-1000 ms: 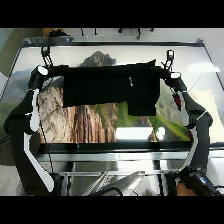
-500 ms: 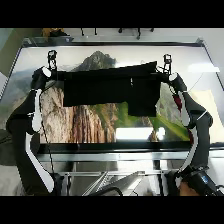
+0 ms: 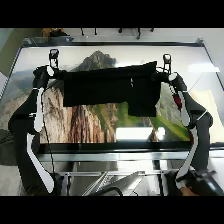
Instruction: Fold the shirts.
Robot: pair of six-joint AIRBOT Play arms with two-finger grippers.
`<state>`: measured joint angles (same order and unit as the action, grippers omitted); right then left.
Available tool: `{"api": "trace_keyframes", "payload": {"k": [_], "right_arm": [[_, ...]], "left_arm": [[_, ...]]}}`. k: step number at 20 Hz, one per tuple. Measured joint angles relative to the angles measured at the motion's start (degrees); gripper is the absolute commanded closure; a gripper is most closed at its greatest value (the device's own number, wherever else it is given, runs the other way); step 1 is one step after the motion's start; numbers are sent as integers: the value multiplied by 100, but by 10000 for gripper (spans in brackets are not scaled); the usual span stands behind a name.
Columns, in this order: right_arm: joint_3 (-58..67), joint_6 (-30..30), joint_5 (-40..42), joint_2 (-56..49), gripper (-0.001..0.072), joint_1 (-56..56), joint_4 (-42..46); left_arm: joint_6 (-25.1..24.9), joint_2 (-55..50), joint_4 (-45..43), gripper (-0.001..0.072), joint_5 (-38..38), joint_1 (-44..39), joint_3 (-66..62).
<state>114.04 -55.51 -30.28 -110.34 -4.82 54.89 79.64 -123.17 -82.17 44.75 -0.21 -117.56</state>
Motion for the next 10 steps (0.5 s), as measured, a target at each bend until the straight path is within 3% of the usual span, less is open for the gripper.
{"api": "trace_keyframes", "payload": {"k": [6, 10], "right_arm": [[2, -210, -391, 603, 382, -173, 22], [7, -879, -1838, 1082, 382, -820, 57]], "left_arm": [[35, 313, -59, 7, 557, -98, -109], [199, 717, -22, 8, 1853, 184, 63]]}}
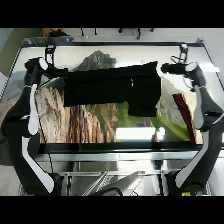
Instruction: Fold the shirts.
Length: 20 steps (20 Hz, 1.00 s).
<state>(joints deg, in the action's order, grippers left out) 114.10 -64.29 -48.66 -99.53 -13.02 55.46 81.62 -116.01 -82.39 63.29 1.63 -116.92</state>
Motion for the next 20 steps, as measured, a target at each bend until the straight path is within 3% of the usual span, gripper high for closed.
{"api": "trace_keyframes", "payload": {"k": [3, 5, 7, 11, 12, 16, 17, 18, 20], "right_arm": [[-87, -350, -1475, 142, 387, -632, -61], [-225, -476, -2273, 181, 387, -962, -238], [-385, -540, -2848, 203, 387, -1215, -452], [-623, -581, -3488, 221, 395, -1427, -693], [-667, -581, -3569, 221, 443, -1449, -708], [-931, -579, -3840, 273, 419, -1486, -776], [-1047, -577, -3880, 302, 334, -1486, -796], [-1165, -560, -3917, 328, 331, -1484, -800], [-1421, -535, -3939, 361, 332, -1438, -798]], "left_arm": [[90, 219, 382, 9, 841, 313, 520], [90, 273, 852, 114, 1143, 505, 914], [79, 308, 1305, 115, 1191, 647, 1300], [-2, 334, 1766, 114, 973, 745, 1906], [-20, 334, 1851, 114, 901, 761, 2000], [-273, 98, 2455, 143, 1161, 772, 2002], [-332, 39, 2575, 436, 1231, 761, 1943], [-396, -7, 2623, 646, 1261, 743, 1878], [-505, -66, 2632, 662, 1281, 721, 1725]]}}
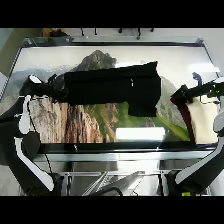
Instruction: Fold the shirts.
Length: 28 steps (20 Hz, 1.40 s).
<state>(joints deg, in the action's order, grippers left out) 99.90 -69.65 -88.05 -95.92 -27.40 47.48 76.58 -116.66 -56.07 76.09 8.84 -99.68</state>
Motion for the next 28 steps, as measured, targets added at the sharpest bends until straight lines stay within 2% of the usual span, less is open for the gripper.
{"api": "trace_keyframes", "payload": {"k": [2, 3, 16, 17, 18, 19, 20, 25, 28], "right_arm": [[-210, 46, 13, 22, 331, 133, -17], [-302, 72, 72, 22, 331, 232, -13], [-1357, 264, 1156, 44, 348, 1252, -481], [-1390, 293, 1187, 46, 386, 1272, -535], [-1416, 326, 1233, 61, 546, 1285, -553], [-1436, 337, 1283, 74, 638, 1292, -516], [-1451, 372, 1314, 109, 682, 1294, -505], [-1502, 455, 1351, 706, 684, 1318, -280], [-1821, 323, 1287, 1241, 684, 1425, 109]], "left_arm": [[-59, -4, 116, 663, 13, -2, -131], [-79, -13, 149, 692, 33, -4, -173], [-146, -15, 168, 691, 177, -9, -271], [-144, -15, 168, 692, 190, -9, -271], [-144, -15, 168, 692, 199, -9, -271], [-144, -15, 168, 692, 223, -9, -273], [-142, -15, 166, 692, 260, -9, -271], [-63, 46, 120, 693, 516, -9, -273], [101, 153, -251, 693, 809, -11, -273]]}}
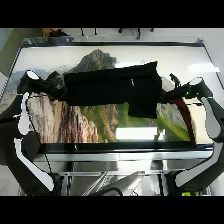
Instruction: Fold the shirts.
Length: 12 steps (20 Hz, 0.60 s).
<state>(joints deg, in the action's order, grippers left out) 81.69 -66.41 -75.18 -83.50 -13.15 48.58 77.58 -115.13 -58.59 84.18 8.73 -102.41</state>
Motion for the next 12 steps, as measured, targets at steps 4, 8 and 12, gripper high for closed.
{"api": "trace_keyframes", "payload": {"k": [4, 8, 12], "right_arm": [[-951, -155, 7, 942, 684, 87, 380], [-1976, -426, 31, 2068, 685, 107, 850], [-2581, -778, -146, 3112, 685, 109, 1300]], "left_arm": [[109, 151, -431, 693, 732, -13, 186], [26, 774, -568, 693, 905, -94, 1126], [-225, 1895, -614, 693, 763, -55, 2557]]}}
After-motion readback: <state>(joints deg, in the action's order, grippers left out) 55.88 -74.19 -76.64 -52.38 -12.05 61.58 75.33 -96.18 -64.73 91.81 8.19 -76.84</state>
